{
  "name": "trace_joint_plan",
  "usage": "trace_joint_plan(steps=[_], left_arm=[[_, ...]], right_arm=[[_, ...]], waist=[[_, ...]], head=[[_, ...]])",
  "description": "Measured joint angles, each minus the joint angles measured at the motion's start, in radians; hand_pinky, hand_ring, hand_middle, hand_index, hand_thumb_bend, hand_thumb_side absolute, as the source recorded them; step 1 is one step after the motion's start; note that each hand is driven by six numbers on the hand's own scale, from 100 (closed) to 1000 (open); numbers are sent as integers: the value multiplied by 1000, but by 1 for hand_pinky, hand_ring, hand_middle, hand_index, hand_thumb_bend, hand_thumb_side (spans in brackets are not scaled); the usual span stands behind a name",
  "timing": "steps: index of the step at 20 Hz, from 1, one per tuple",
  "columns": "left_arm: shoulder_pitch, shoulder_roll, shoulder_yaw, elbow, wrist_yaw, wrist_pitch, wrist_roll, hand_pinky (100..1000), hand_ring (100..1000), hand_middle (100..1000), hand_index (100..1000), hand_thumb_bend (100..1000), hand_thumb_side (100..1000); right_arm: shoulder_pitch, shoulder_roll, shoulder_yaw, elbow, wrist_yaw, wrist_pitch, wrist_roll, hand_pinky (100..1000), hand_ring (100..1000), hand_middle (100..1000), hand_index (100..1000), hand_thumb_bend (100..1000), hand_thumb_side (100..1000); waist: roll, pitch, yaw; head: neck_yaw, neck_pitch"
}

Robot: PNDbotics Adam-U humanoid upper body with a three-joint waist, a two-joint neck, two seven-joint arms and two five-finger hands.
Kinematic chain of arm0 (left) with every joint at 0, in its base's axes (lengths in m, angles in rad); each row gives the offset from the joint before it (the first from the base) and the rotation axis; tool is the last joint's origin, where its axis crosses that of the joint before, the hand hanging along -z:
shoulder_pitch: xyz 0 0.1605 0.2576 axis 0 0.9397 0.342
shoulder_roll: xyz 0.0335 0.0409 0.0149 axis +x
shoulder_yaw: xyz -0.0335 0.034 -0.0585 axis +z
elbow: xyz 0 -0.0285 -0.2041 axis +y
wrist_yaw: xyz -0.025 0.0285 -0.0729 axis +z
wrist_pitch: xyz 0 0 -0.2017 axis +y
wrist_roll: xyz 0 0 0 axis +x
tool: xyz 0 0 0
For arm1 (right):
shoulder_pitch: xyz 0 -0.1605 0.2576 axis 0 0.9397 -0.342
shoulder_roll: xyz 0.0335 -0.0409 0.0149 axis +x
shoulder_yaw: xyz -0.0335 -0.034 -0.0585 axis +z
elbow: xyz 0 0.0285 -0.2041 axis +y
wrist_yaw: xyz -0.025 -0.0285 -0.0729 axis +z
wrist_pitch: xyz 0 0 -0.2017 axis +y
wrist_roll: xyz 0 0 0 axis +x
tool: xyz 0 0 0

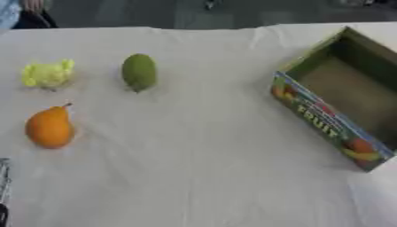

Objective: Pick up the objects with one hand, pass them to the other hand, and then place them into the box on the other side of the table.

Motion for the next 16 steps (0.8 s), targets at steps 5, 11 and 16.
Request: trace_joint_plan(steps=[5, 11, 16], left_arm=[[-19, 27, -1, 0, -19, 42, -2, 510, 645, 557, 704, 532, 579], [-76, 162, -52, 1, -50, 154, -42, 541, 653, 568, 735, 527, 549], [-157, 351, -138, 22, -75, 319, -174, 614, 702, 624, 774, 591, 547]], right_arm=[[0, 0, -3, 0, 0, -3, -3, 1000, 884, 1000, 1000, 100, 525], [6, -2, -4, 0, 0, -3, -3, 1000, 883, 1000, 1000, 100, 525], [12, -9, -4, 0, 2, -3, -3, 1000, 883, 1000, 1000, 100, 525]], waist=[[2, 1, -3], [13, 1, -2], [26, 1, -1]], head=[[7, 20], [10, 20], [10, 24]])
